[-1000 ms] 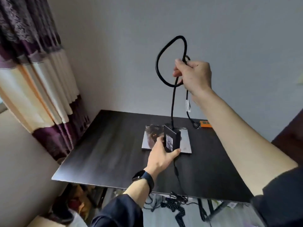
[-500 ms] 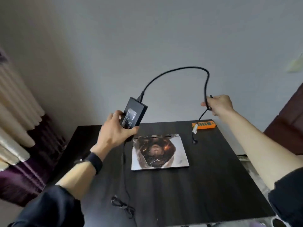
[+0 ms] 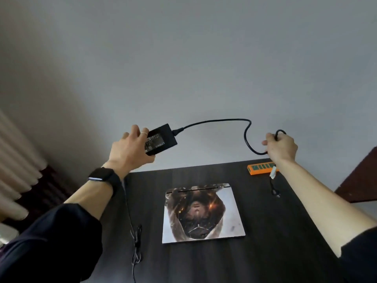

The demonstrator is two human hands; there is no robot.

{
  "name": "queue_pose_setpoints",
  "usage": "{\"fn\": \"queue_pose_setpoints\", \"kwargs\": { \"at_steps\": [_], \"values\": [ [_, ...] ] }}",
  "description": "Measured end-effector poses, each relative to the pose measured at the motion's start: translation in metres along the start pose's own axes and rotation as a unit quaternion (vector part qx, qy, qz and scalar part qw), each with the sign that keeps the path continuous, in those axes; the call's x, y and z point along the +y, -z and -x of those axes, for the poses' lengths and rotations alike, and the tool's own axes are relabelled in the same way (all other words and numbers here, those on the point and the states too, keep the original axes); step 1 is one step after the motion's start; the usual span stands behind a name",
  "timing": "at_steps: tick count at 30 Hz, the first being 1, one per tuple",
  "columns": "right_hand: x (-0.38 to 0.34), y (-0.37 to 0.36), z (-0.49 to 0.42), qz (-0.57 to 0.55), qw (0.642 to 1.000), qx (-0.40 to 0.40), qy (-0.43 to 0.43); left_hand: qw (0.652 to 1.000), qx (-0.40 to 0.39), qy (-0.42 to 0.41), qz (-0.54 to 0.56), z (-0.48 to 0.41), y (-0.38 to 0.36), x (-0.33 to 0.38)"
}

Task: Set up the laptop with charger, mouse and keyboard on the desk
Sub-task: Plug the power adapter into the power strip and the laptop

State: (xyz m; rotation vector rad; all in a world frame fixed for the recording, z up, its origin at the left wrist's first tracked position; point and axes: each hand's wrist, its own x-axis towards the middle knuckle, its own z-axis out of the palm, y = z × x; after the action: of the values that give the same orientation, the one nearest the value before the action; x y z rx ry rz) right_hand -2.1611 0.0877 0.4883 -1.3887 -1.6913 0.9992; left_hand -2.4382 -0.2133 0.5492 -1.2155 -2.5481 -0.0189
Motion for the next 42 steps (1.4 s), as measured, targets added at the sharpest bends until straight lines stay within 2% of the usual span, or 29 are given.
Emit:
{"fn": "queue_pose_setpoints", "kwargs": {
  "at_steps": [4,11,19,27,33,38,42],
  "values": [
    [-0.001,-0.01,-0.043,-0.015,0.999,0.002,0.042,0.996,-0.007,-0.017,-0.083,-0.044,-0.005,0.004],
    [0.006,-0.036,-0.1,-0.038,0.995,-0.022,0.095,0.993,-0.084,-0.037,-0.079,-0.083,-0.069,0.066],
    [0.097,-0.059,-0.096,0.028,0.993,-0.048,0.1,0.986,-0.153,-0.052,-0.042,-0.105,-0.174,0.124],
    [0.228,-0.093,-0.05,0.068,0.996,-0.055,-0.013,0.976,-0.207,-0.065,0.031,-0.13,-0.268,0.158],
    [0.312,-0.127,-0.021,0.126,0.983,-0.063,-0.116,0.964,-0.246,-0.074,0.072,-0.149,-0.337,0.179],
    [0.344,-0.15,-0.003,0.168,0.967,-0.072,-0.177,0.959,-0.26,-0.081,0.076,-0.164,-0.383,0.191],
    [0.349,-0.157,-0.007,0.215,0.961,-0.046,-0.165,0.956,-0.267,-0.088,0.078,-0.18,-0.413,0.198]
  ]
}}
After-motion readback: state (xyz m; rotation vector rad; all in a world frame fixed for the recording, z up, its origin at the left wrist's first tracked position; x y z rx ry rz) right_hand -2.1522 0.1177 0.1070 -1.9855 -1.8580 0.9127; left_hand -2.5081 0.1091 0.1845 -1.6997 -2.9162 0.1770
